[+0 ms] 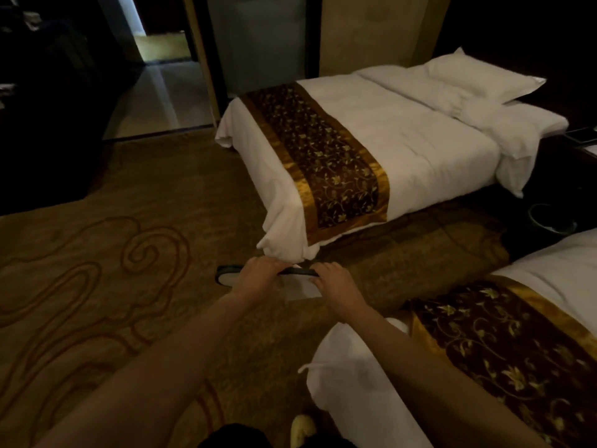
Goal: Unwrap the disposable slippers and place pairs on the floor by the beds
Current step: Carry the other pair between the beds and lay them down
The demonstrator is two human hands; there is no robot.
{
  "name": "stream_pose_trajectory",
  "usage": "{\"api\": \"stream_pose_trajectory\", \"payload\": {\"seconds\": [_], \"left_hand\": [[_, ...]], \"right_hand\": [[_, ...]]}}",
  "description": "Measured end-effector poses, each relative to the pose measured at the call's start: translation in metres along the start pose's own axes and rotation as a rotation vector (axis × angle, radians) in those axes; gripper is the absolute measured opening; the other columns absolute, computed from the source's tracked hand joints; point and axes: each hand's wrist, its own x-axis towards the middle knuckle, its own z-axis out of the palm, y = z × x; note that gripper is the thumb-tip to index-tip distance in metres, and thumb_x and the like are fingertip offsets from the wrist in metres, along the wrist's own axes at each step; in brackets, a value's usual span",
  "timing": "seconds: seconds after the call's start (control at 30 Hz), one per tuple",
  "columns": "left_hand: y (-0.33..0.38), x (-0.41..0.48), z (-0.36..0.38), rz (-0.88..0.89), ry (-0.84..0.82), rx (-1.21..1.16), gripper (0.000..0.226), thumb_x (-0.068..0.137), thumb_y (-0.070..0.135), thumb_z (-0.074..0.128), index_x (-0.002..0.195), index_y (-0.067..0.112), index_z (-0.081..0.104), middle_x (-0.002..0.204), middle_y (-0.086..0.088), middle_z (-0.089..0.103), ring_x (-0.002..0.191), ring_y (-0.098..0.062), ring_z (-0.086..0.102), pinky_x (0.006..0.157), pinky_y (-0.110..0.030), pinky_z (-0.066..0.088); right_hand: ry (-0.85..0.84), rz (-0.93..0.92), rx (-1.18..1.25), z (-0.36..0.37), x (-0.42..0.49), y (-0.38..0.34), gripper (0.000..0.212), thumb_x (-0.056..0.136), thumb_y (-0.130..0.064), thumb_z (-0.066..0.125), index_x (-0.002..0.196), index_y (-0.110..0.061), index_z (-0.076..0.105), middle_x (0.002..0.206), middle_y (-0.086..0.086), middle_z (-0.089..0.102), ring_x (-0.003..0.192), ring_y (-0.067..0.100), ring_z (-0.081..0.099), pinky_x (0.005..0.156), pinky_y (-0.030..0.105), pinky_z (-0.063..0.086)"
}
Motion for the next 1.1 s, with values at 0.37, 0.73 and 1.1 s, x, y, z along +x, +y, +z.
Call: {"api": "stream_pose_trajectory", "payload": {"seconds": [0.37,0.73,1.1], "left_hand": [[-0.002,0.180,0.000,0.184,-0.055,-0.183,0.040,0.085,0.021,0.061,0.125,0.026,0.059,0.119,-0.005,0.066,0.109,-0.023,0.059,0.097,-0.036,0.046],[-0.002,0.401,-0.028,0.404,-0.322,-0.186,0.048,0.081,0.015,0.065,0.128,0.018,0.057,0.120,-0.009,0.063,0.106,-0.028,0.060,0.086,-0.037,0.050],[0.083,0.532,-0.033,0.737,-0.329,-0.097,0.026,0.091,0.026,0.051,0.109,0.011,0.063,0.103,-0.009,0.065,0.089,-0.026,0.062,0.076,-0.043,0.054]], "right_hand": [[0.228,0.250,0.017,-0.035,0.094,0.092,0.028,0.091,-0.025,0.051,0.114,-0.012,0.057,0.113,0.009,0.062,0.108,0.027,0.052,0.089,0.037,0.038],[0.208,0.519,-0.069,-0.096,0.235,0.173,0.027,0.090,-0.024,0.052,0.115,-0.016,0.056,0.119,0.005,0.057,0.116,0.025,0.045,0.097,0.035,0.032],[0.206,0.701,-0.188,-0.151,0.278,0.259,0.029,0.093,-0.026,0.048,0.119,-0.014,0.053,0.123,0.007,0.054,0.118,0.027,0.044,0.096,0.036,0.031]]}}
